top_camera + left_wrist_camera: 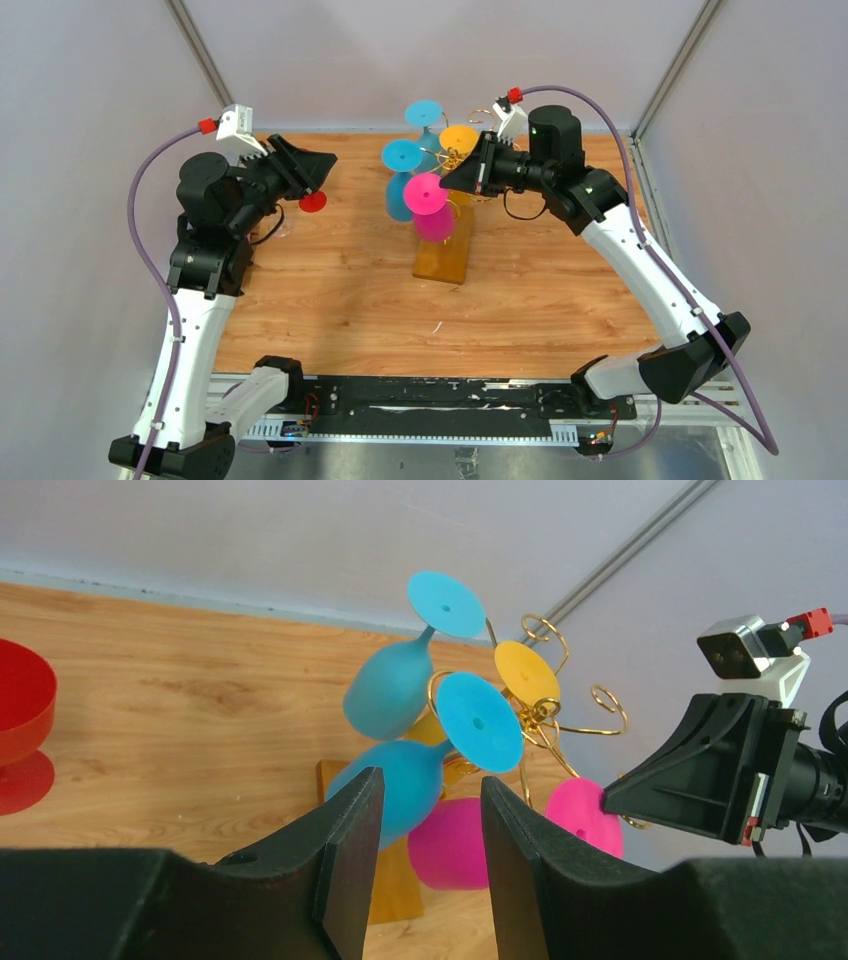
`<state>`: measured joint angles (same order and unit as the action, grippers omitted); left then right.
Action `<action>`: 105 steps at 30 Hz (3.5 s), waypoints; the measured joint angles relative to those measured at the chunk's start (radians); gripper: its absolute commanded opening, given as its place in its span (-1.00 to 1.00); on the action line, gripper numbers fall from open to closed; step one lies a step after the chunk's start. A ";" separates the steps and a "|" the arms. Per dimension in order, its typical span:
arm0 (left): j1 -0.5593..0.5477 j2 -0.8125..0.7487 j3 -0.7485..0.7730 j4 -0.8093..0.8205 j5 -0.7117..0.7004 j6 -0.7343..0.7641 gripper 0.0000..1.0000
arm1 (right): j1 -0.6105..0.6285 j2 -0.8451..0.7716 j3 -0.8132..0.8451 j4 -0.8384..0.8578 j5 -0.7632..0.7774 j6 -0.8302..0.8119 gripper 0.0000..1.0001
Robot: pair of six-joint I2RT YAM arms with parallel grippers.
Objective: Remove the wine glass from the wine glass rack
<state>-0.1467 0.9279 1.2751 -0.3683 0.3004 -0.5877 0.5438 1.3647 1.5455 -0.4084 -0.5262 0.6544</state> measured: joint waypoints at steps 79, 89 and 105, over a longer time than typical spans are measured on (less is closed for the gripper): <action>0.000 0.000 -0.031 0.000 0.015 -0.014 -0.18 | 0.002 0.019 -0.083 0.135 -0.076 0.420 -1.00; 0.000 0.002 -0.033 0.001 0.022 -0.014 -0.18 | -0.018 0.018 -0.080 0.148 -0.072 0.425 -1.00; 0.000 0.011 -0.053 0.025 0.037 -0.018 -0.18 | -0.052 -0.112 -0.154 0.177 0.093 0.419 -1.00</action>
<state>-0.1467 0.9394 1.2224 -0.3435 0.3378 -0.6060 0.4915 1.2530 1.3918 -0.2317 -0.4328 1.0733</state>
